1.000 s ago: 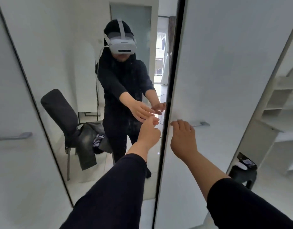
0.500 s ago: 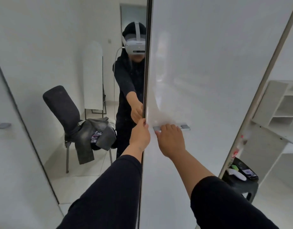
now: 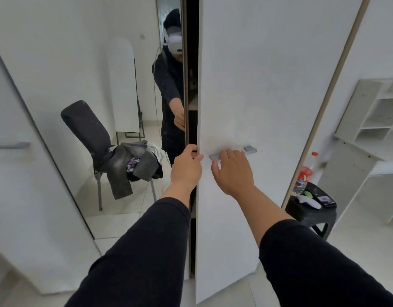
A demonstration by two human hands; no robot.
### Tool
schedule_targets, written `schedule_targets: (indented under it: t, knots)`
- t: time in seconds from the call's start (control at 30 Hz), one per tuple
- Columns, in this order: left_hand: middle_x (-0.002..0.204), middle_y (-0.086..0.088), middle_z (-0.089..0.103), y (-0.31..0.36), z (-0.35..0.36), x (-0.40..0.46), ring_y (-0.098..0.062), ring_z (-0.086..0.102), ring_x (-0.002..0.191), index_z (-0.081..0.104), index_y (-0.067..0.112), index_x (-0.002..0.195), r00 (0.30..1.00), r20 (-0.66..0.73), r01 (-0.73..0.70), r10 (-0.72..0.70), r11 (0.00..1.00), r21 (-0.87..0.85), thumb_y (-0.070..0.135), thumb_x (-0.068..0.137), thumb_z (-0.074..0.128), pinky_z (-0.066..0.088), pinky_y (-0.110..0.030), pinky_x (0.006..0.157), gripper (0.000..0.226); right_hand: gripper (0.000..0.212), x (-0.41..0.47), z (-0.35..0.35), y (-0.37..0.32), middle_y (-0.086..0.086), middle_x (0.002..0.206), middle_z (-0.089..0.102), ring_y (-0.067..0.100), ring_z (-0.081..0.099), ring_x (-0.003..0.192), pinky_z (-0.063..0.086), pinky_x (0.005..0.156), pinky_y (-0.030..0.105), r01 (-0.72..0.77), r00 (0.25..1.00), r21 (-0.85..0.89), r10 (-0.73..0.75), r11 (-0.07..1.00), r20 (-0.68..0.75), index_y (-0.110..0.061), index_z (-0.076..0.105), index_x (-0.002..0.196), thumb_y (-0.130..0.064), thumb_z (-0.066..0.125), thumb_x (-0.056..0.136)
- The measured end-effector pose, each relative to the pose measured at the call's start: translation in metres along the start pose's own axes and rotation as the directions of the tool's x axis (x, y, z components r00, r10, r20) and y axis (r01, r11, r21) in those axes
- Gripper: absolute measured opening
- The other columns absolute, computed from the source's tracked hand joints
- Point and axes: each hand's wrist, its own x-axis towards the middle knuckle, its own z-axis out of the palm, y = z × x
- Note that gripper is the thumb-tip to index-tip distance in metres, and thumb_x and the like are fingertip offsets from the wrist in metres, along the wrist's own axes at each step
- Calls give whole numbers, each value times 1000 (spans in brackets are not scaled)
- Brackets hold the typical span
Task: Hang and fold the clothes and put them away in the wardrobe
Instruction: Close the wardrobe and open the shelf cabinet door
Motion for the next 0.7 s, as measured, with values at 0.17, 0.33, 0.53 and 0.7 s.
schedule_targets:
  t: [0.17, 0.33, 0.53, 0.7]
  knots:
    - [98, 9, 59, 16, 4, -50, -10, 54, 87, 55, 21, 114, 999, -15, -39, 40, 999, 28, 26, 96, 53, 38, -25, 74, 19, 45, -38, -26, 15, 10, 104, 58, 24, 54, 96, 44, 80, 32, 27, 999, 97, -29, 995, 24, -4, 56, 107, -37, 26, 98]
    - [98, 8, 64, 37, 18, -103, -13, 60, 89, 57, 22, 106, 998, -12, -63, 63, 998, 16, 30, 93, 58, 42, -25, 74, 15, 36, -83, -52, 42, 5, 123, 48, 17, 50, 110, 47, 90, 28, 5, 997, 163, -16, 987, 70, -9, 47, 122, -32, 29, 101]
    - [90, 12, 64, 73, 58, -174, -8, 61, 85, 58, 25, 95, 994, -79, -70, 70, 998, -4, 34, 90, 61, 49, -26, 78, 10, 42, -136, -96, 89, 2, 154, 26, 20, 19, 145, 22, 116, 50, -50, 988, 218, 17, 975, 153, -16, 35, 139, -32, 20, 103]
    - [80, 19, 60, 109, 104, -229, 2, 56, 73, 59, 26, 90, 988, -134, -84, 77, 995, -46, 37, 89, 62, 40, -12, 65, 11, 42, -188, -120, 124, -9, 160, 4, 16, 63, 94, 56, 74, 31, -208, 976, 411, 161, 888, 147, -26, 23, 143, -23, 31, 102]
